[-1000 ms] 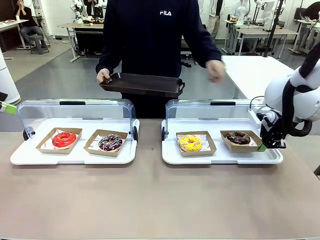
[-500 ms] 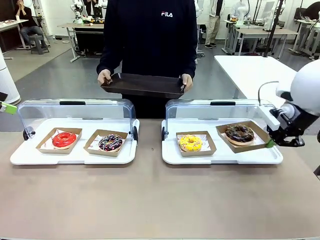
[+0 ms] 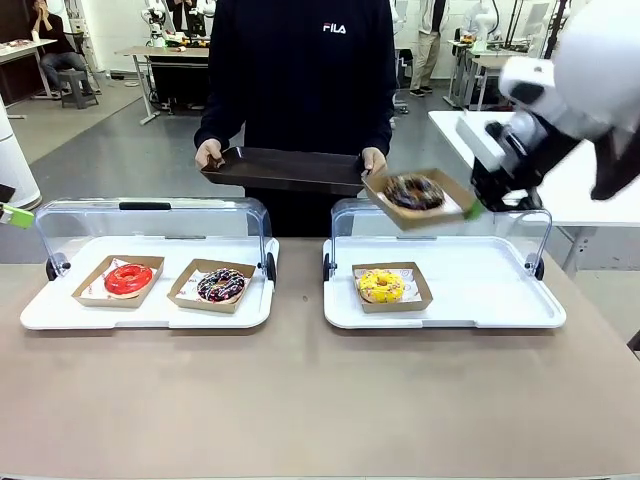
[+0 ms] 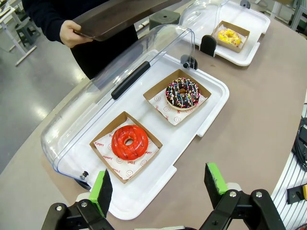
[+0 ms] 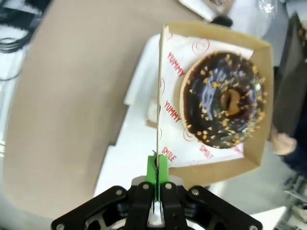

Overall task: Provide the desired donut to the person.
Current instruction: Pick up and lift the Paper togo box containing the Donut pointed at by the person.

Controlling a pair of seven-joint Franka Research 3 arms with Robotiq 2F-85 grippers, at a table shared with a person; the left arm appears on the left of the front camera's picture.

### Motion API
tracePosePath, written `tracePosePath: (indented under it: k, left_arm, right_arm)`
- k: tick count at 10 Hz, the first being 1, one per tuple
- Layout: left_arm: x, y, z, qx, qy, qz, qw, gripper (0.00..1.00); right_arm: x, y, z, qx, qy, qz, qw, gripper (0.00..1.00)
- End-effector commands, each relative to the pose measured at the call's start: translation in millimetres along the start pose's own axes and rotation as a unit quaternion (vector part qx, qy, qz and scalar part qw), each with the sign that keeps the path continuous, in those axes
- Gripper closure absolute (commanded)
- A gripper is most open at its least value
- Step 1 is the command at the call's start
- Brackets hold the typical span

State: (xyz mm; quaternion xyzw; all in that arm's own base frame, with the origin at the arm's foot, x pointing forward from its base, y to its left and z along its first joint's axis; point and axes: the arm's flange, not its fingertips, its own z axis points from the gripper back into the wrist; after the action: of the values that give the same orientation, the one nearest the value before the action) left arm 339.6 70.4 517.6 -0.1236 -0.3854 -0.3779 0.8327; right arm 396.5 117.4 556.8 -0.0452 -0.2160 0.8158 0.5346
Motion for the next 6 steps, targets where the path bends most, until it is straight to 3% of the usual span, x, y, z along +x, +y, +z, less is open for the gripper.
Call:
tracePosePath:
  k: [1, 3, 6]
  left_arm:
    - [-1, 1, 1, -0.002, -0.003, -0.001, 1.0, 0.0]
    - [-1, 1, 1, -0.002, -0.003, -0.001, 1.0, 0.0]
    - [-1, 1, 1, -0.002, -0.003, -0.001, 1.0, 0.0]
  right_arm:
    - [2, -55, -8, -0.041, 0.011, -0.055, 0.998, 1.0]
    - [-5, -96, -11, -0.041, -0.011, -0.071, 0.997, 1.0]
    - [-12, -100, -12, -0.037, -0.02, -0.081, 0.996, 1.0]
